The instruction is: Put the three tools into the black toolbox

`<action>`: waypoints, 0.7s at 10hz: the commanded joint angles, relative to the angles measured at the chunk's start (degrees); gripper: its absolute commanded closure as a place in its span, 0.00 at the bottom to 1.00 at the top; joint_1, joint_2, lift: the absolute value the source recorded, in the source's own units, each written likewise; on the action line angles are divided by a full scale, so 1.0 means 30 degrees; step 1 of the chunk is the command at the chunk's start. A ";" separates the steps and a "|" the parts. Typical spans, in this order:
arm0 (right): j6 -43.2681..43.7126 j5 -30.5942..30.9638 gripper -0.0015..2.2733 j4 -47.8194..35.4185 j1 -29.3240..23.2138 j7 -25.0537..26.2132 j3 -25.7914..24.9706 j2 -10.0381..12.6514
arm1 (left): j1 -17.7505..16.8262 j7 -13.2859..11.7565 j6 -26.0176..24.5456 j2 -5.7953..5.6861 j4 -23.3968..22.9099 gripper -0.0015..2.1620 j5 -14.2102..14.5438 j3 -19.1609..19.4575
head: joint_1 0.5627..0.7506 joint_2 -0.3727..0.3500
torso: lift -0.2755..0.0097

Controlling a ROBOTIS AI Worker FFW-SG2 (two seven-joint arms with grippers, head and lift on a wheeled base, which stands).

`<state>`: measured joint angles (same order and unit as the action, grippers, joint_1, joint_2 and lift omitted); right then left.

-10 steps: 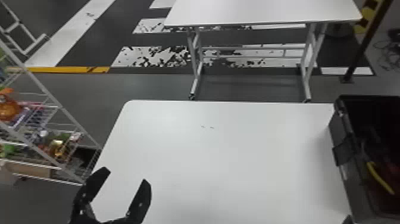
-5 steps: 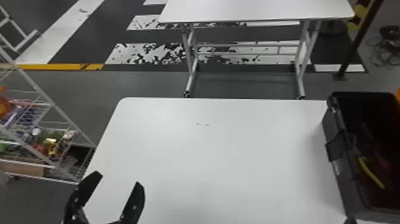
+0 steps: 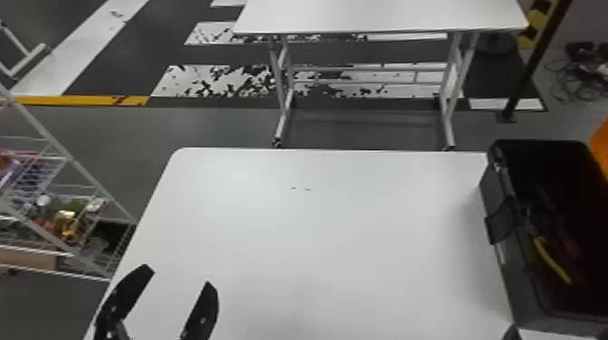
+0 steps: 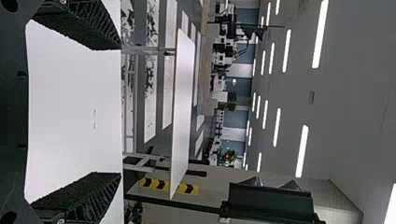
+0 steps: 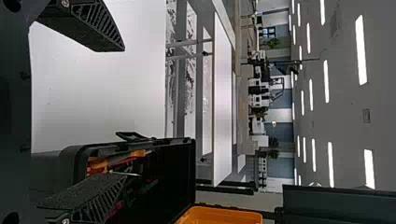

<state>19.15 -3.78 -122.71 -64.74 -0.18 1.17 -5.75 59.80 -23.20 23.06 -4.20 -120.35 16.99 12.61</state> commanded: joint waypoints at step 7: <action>0.0134 -0.0233 0.02 0.0562 0.0370 -0.0059 0.0107 -0.0192 | -0.0599 -0.0117 -0.0936 0.0112 0.0391 0.01 -0.0214 0.0016 | 0.70 0.70 | 0.79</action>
<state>19.41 -4.48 -121.10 -63.63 -0.35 1.43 -6.33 58.07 -23.55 20.32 -3.87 -119.18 16.35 12.64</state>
